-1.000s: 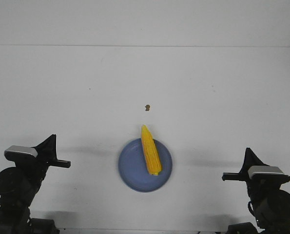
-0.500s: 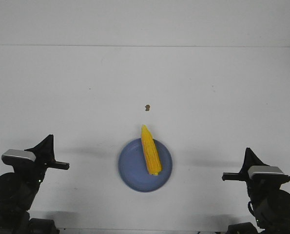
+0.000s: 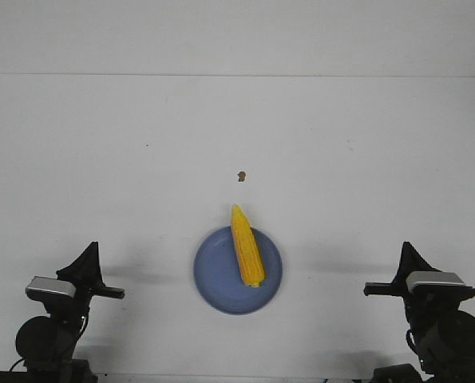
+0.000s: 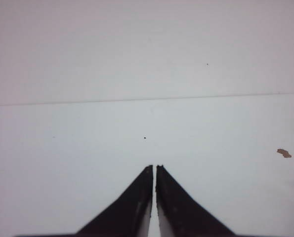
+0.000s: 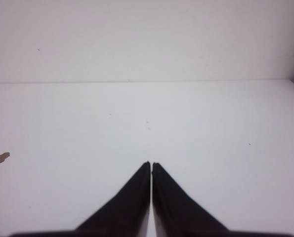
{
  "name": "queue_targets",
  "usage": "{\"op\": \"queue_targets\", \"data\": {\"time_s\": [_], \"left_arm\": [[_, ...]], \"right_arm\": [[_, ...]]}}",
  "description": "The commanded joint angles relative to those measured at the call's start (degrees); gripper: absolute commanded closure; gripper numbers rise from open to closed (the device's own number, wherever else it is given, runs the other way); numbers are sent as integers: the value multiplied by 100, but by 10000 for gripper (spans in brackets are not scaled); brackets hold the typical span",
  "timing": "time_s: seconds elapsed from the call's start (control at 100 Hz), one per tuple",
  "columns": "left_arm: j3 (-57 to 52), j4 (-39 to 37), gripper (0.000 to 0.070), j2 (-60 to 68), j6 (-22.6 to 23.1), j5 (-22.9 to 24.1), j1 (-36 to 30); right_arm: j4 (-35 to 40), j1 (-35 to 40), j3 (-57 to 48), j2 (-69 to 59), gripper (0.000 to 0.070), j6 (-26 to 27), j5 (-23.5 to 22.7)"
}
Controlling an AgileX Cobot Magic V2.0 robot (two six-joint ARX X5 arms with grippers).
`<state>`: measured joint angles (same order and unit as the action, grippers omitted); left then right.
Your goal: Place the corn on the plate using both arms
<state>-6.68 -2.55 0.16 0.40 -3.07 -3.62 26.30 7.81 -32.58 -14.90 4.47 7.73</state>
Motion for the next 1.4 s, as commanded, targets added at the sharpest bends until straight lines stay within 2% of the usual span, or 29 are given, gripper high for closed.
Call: {"op": "queue_targets", "data": {"time_s": [0.0,0.51,1.24,1.39], "left_arm": [[46,-85,688,0,28,17,2],[588,-863,688,0,24,17,2],[588,-820,688,2,22,13,2],[588,-820,688,2,22,13,2]], "right_arm": [[-52,4,-42,-13,692,-42,20],[-52,4,-42,-13,692,-42,20],[-42,4,-39,-13,692,-46,26],[-223,-153,103,136,692,-197,24]]}}
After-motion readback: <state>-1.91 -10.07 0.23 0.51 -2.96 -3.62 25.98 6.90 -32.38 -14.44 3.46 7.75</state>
